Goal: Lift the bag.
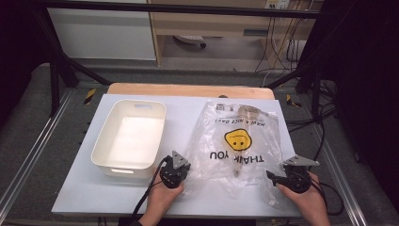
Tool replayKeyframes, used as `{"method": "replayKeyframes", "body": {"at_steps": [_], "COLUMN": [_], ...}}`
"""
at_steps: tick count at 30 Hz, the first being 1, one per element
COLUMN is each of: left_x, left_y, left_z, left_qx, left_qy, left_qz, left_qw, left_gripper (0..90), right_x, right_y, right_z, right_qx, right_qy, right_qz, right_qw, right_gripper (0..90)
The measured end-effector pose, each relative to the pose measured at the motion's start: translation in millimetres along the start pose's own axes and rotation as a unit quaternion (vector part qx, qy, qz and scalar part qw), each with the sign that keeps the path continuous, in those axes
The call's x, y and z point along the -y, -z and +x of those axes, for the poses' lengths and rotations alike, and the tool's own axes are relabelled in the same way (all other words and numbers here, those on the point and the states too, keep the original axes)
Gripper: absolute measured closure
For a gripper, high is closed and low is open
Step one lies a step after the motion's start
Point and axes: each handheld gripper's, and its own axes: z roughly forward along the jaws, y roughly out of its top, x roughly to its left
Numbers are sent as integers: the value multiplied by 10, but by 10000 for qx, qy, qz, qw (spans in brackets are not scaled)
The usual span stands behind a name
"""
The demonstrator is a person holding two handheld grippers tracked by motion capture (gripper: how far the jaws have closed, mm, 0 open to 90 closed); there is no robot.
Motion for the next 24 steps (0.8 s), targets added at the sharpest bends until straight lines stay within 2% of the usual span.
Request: {"method": "replayKeyframes", "body": {"at_steps": [4, 9, 12, 16, 19, 24], "left_x": [0, 1, 1, 1, 2, 2], "left_y": [-2, 0, 0, 0, 1, 0], "left_z": [-6, -3, -2, 0, 0, 2], "left_qx": [-14, -9, -6, 0, 1, 11], "left_qy": [-6, -10, -6, 3, 3, 9], "left_qz": [-9, -3, -4, -3, -4, -5], "left_qw": [10000, 10000, 10000, 10000, 10000, 10000], "left_gripper": [900, 900, 900, 900, 900, 900], "right_x": [101, 262, 323, 325, 307, 278], "right_y": [64, 69, 62, 57, 52, 64], "right_z": [-13, -5, 6, 82, 142, 198], "right_qx": [-10, -73, -76, -117, -192, -331], "right_qy": [-40, -61, -87, 58, 228, 390], "right_qz": [-7, 132, 113, 121, 112, 82], "right_qw": [10000, 9999, 9999, 9998, 9995, 9987], "right_gripper": [228, 170, 154, 162, 264, 543]}}
